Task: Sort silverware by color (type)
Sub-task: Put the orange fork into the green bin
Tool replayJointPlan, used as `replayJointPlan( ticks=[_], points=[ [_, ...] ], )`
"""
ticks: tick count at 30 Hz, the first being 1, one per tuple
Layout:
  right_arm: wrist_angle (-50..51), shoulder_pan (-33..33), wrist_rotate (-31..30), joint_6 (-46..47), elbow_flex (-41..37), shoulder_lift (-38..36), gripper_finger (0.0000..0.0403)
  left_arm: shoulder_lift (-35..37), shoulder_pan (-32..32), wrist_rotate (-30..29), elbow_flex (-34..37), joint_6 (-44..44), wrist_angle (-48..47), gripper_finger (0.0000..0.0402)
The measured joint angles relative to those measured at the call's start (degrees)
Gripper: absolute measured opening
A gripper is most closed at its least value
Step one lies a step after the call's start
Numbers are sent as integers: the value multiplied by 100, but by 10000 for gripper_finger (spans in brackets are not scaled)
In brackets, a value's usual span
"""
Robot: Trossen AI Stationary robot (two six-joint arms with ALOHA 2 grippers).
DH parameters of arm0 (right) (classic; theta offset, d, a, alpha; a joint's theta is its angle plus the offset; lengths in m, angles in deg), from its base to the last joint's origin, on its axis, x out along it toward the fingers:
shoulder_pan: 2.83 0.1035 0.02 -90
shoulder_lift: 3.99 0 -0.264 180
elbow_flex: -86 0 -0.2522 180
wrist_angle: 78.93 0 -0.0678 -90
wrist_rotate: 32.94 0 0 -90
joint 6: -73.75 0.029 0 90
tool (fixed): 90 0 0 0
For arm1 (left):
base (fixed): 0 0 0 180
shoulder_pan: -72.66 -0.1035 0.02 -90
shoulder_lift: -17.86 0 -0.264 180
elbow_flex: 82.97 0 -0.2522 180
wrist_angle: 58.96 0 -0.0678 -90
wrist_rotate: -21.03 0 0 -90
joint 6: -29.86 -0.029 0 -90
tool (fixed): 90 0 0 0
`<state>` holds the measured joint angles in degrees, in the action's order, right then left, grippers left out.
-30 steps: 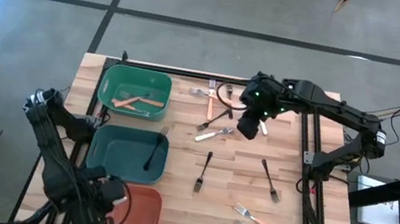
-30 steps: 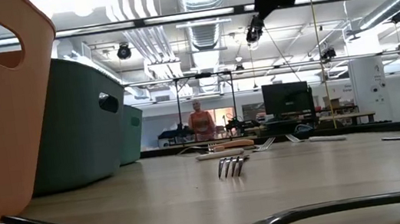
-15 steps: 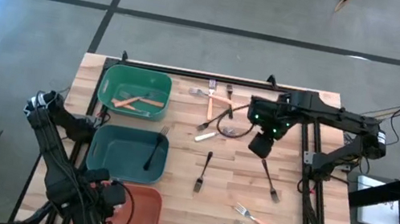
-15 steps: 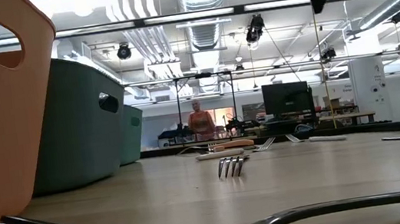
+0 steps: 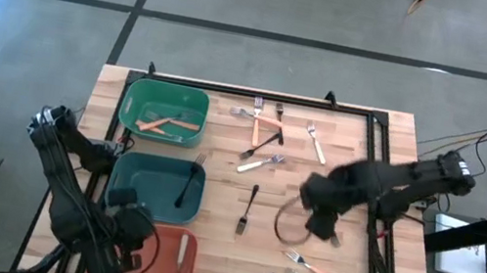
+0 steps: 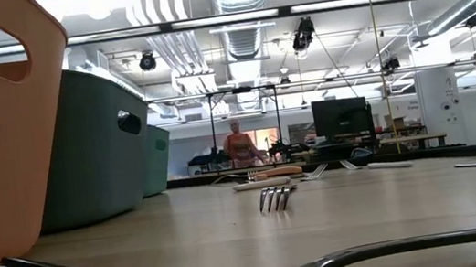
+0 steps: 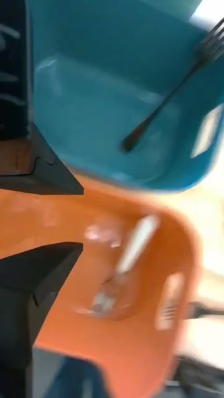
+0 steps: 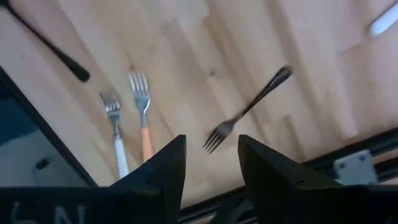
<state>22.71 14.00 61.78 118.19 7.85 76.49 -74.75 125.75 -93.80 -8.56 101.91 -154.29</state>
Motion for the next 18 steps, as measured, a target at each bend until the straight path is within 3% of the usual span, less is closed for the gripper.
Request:
replayJointPlan(
  ticks=[9, 14, 18],
  points=[
    [-1373, 1364, 223, 1840, -1224, 60, 155, 822, -21, -2050, 4, 9, -36, 116],
    [-2801, 1876, 610, 2516, -2016, 68, 162, 1123, -20, -2736, 4, 4, 271, 116],
    [-3144, 2203, 1026, 2885, -2584, 148, 159, 1219, -20, -3058, 4, -1, 309, 116]
  ],
)
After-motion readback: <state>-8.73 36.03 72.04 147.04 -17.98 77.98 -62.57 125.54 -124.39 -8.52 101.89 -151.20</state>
